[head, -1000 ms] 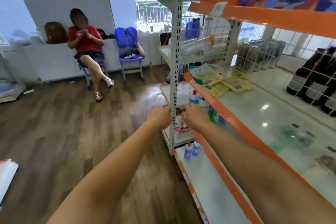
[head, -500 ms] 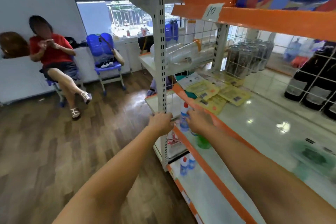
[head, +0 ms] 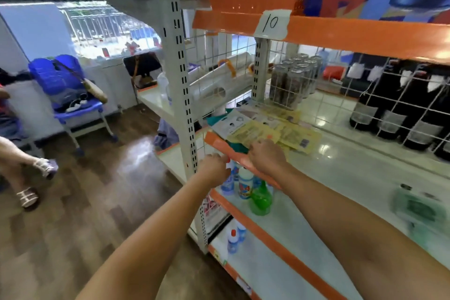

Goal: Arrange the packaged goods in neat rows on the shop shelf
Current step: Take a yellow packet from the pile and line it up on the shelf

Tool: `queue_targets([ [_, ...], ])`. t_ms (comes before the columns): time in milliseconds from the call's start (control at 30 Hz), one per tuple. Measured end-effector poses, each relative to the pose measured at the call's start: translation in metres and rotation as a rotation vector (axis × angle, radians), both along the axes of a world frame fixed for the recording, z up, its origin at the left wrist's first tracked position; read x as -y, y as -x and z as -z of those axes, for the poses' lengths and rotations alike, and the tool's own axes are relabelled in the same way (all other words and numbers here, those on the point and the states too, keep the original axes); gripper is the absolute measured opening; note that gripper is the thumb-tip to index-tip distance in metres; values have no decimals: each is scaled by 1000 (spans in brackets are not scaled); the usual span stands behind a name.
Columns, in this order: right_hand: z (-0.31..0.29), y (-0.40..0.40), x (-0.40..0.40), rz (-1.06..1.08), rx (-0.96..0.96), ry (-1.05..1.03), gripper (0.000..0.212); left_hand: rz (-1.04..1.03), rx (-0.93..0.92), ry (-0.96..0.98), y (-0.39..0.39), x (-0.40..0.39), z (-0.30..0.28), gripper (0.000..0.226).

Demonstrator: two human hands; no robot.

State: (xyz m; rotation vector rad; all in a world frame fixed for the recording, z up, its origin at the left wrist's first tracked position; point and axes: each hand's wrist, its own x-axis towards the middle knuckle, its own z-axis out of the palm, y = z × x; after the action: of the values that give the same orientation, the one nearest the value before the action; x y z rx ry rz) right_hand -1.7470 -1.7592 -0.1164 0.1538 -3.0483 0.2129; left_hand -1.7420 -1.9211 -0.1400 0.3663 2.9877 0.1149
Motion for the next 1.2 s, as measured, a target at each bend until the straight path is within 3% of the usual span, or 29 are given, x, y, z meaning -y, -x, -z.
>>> queue_targets([
  [267, -13, 64, -12, 25, -17, -72, 31, -18, -38, -10, 55, -12, -10, 38],
  [733, -1, 138, -11, 138, 75, 89, 41, -26, -17, -111, 95, 3, -2, 37],
  [1000, -4, 156, 0, 242, 186, 362, 48, 39, -15, -111, 106, 11, 0, 34],
  [1200, -8, 162, 2, 260, 263, 486, 40, 70, -21, -104, 111, 17, 4, 31],
])
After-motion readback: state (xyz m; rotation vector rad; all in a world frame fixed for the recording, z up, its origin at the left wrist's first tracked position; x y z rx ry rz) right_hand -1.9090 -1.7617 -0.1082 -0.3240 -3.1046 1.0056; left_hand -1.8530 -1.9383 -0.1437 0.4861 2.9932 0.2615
